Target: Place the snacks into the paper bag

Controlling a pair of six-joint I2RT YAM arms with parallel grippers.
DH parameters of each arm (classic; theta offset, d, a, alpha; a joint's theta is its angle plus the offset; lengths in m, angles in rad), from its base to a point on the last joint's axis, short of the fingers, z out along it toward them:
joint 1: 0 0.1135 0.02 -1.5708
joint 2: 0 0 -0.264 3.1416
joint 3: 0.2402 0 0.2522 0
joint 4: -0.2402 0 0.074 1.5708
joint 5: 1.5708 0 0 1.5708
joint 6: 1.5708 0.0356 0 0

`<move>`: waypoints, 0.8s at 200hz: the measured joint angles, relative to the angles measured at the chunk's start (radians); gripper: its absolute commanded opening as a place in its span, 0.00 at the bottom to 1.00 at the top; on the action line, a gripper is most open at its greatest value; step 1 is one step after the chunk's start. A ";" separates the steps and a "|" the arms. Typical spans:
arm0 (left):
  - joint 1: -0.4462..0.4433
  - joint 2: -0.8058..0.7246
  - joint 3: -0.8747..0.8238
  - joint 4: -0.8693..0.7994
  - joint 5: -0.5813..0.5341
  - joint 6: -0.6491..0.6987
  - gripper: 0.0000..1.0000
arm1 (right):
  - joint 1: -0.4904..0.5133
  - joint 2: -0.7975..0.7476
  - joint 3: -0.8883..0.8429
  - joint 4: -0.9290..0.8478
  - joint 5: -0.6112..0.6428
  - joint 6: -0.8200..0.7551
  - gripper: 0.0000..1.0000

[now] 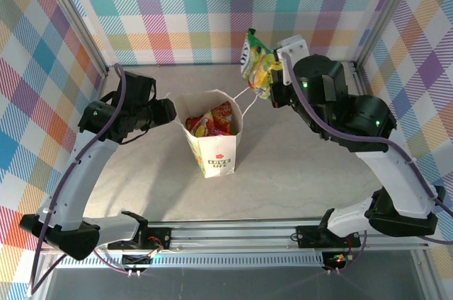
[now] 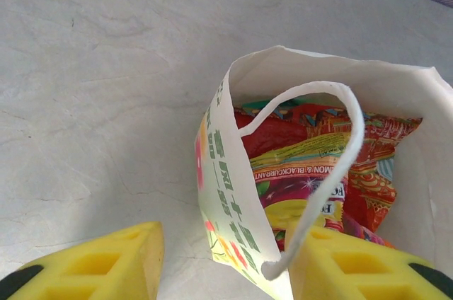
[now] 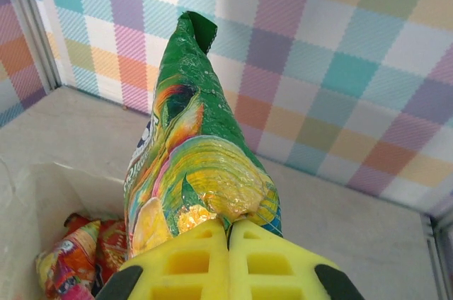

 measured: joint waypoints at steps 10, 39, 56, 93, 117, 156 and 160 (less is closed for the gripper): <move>0.000 -0.006 0.000 0.000 -0.003 0.000 0.49 | 0.020 0.024 0.024 0.018 0.006 -0.024 0.00; 0.000 -0.011 0.000 0.000 -0.003 0.000 0.50 | 0.060 0.081 0.060 0.058 0.011 -0.092 0.00; 0.000 -0.011 0.000 0.000 -0.003 0.000 0.50 | 0.076 0.101 0.072 0.076 0.011 -0.117 0.00; 0.000 -0.011 -0.001 0.001 -0.003 0.000 0.50 | 0.107 0.112 0.088 0.092 -0.003 -0.131 0.00; 0.000 -0.011 -0.002 0.004 -0.003 0.000 0.50 | 0.117 0.124 0.097 0.099 -0.029 -0.129 0.00; 0.000 -0.011 -0.002 0.008 -0.003 0.000 0.50 | 0.118 0.147 0.056 0.134 -0.050 -0.097 0.00; 0.000 -0.011 -0.002 0.008 -0.003 0.000 0.50 | 0.118 0.147 0.047 0.140 -0.057 -0.095 0.00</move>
